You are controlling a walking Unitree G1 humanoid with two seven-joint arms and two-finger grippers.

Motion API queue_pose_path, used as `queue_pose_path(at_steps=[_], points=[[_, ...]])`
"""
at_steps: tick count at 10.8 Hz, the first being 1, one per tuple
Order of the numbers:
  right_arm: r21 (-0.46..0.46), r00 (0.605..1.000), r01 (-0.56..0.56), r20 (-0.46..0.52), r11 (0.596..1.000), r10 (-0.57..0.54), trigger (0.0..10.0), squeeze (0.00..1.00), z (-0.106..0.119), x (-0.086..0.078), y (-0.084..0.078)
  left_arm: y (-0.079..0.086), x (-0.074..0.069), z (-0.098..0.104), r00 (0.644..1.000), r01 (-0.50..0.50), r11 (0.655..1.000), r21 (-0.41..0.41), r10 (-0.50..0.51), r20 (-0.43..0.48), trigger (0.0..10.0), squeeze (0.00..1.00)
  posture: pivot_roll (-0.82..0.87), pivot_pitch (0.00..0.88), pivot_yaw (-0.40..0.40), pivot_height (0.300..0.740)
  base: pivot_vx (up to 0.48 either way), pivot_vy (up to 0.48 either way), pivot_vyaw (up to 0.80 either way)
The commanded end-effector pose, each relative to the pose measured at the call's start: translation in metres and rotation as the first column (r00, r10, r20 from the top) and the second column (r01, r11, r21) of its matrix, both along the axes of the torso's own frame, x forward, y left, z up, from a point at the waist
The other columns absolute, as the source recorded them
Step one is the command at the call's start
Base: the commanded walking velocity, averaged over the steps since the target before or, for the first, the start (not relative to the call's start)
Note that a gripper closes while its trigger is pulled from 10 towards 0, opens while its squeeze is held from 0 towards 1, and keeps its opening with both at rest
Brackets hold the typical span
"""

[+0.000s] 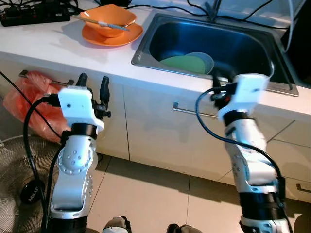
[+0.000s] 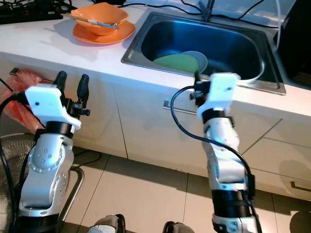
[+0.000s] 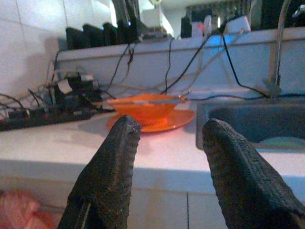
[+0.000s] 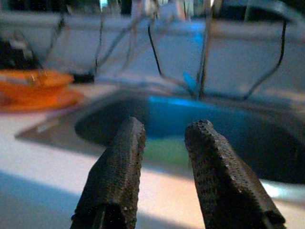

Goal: Kitchen organization

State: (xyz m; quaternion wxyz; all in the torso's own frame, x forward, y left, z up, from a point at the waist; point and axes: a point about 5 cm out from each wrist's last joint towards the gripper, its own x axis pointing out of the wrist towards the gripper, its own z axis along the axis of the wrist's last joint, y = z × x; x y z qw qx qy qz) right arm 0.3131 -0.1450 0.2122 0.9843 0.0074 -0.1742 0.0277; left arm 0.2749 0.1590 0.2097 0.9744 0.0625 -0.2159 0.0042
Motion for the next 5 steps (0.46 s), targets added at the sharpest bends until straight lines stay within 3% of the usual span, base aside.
queue_pose_path(at_steps=[1,4,5], points=[[-0.009,0.999,0.009,0.031,1.0,-0.009,10.0,0.0,0.0,-0.005,-0.004,-0.003,-0.003,0.0,1.0,0.007,1.0,0.016,-0.007,0.017,10.0,0.0,0.08,0.158,-0.072,0.74,0.0,0.0,0.0],[0.006,0.997,0.026,0.074,1.0,-0.026,10.0,0.0,-0.001,-0.008,-0.009,-0.002,-0.005,-0.002,0.999,0.01,1.0,0.013,-0.01,0.031,10.0,0.0,0.07,0.166,-0.074,0.74,0.0,0.0,0.0],[-0.01,0.997,0.023,0.071,1.0,-0.022,10.0,0.0,-0.007,-0.009,-0.008,-0.003,-0.006,-0.012,1.0,0.012,1.0,0.025,-0.012,0.009,10.0,0.0,0.08,0.17,-0.072,0.74,0.0,0.0,0.0]])
